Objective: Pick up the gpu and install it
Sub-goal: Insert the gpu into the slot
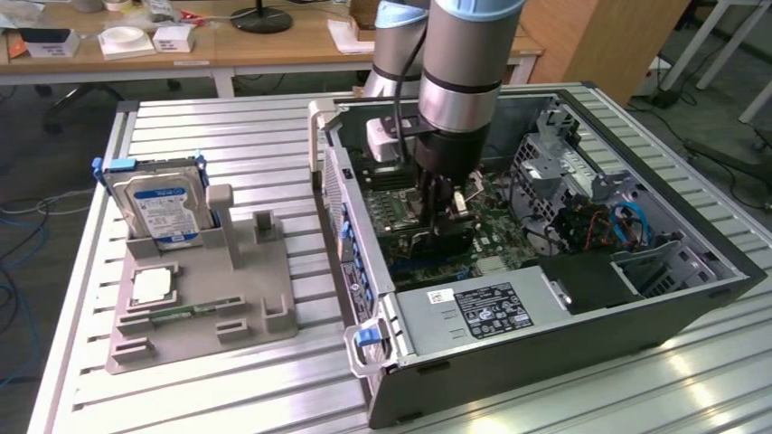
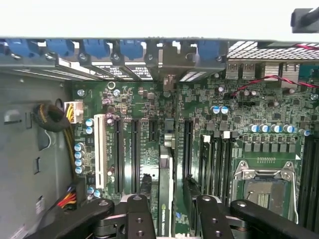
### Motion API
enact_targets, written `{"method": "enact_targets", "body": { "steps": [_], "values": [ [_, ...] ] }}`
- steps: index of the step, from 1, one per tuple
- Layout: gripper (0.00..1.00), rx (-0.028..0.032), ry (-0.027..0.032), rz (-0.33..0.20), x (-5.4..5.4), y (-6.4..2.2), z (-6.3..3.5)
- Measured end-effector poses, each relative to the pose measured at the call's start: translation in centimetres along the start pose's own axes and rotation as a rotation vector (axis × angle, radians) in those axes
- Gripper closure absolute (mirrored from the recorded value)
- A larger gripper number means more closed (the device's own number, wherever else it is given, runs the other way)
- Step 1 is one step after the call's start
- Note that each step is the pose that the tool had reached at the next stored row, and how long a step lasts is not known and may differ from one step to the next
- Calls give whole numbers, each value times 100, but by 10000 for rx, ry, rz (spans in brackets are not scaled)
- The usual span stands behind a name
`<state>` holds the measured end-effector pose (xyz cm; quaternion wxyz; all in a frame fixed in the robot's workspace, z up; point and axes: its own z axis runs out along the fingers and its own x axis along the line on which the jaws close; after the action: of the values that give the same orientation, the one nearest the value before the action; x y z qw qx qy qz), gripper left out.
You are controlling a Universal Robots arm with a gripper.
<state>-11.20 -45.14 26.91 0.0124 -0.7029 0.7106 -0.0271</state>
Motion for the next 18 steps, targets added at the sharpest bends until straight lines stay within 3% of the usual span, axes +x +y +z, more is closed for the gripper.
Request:
{"method": "enact_targets", "body": {
  "steps": [13,16,18],
  "values": [
    [61,44,-3,1,2,-7,-132],
    [69,43,-1,0,3,-7,-133],
    [80,43,-1,1,3,-7,-133]
  ]
}}
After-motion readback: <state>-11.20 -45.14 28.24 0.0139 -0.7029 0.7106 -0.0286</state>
